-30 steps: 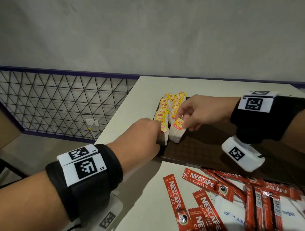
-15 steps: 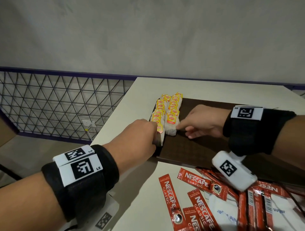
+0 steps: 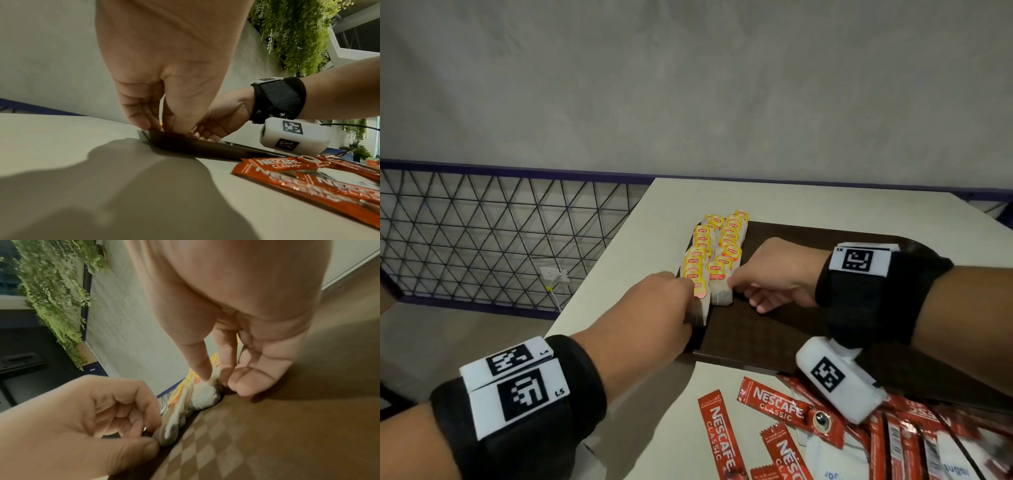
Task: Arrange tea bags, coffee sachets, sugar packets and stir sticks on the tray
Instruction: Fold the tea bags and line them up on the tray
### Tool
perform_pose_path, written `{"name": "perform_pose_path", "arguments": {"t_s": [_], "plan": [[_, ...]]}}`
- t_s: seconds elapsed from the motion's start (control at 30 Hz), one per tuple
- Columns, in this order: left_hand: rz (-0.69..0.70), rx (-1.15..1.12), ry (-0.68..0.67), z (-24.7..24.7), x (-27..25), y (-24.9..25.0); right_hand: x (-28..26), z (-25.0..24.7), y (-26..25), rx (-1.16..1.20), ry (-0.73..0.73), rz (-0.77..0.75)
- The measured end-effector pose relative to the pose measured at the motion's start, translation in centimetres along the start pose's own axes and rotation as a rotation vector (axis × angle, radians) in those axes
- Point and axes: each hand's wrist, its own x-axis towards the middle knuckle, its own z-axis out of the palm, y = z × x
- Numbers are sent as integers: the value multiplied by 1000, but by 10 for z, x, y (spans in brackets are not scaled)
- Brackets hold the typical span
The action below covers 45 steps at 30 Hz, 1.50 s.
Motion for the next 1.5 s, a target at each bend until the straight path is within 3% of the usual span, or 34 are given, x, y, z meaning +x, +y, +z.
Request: {"name": "perform_pose_path", "arguments": {"t_s": [0.17, 0.33, 0.5, 1.03, 1.5], "plan": [[8, 1, 12, 1, -1, -3, 19, -21, -6, 176, 63, -12], [11, -8, 11, 2, 1, -4, 39, -21, -7, 183, -28, -92], [21, -36, 20, 7, 4, -9, 53, -27, -8, 255, 88, -49], [33, -65, 48, 11, 5, -13, 78, -29, -13, 43, 87, -36], [49, -61, 44, 7, 3, -12, 86, -30, -20, 72, 48, -37]]}}
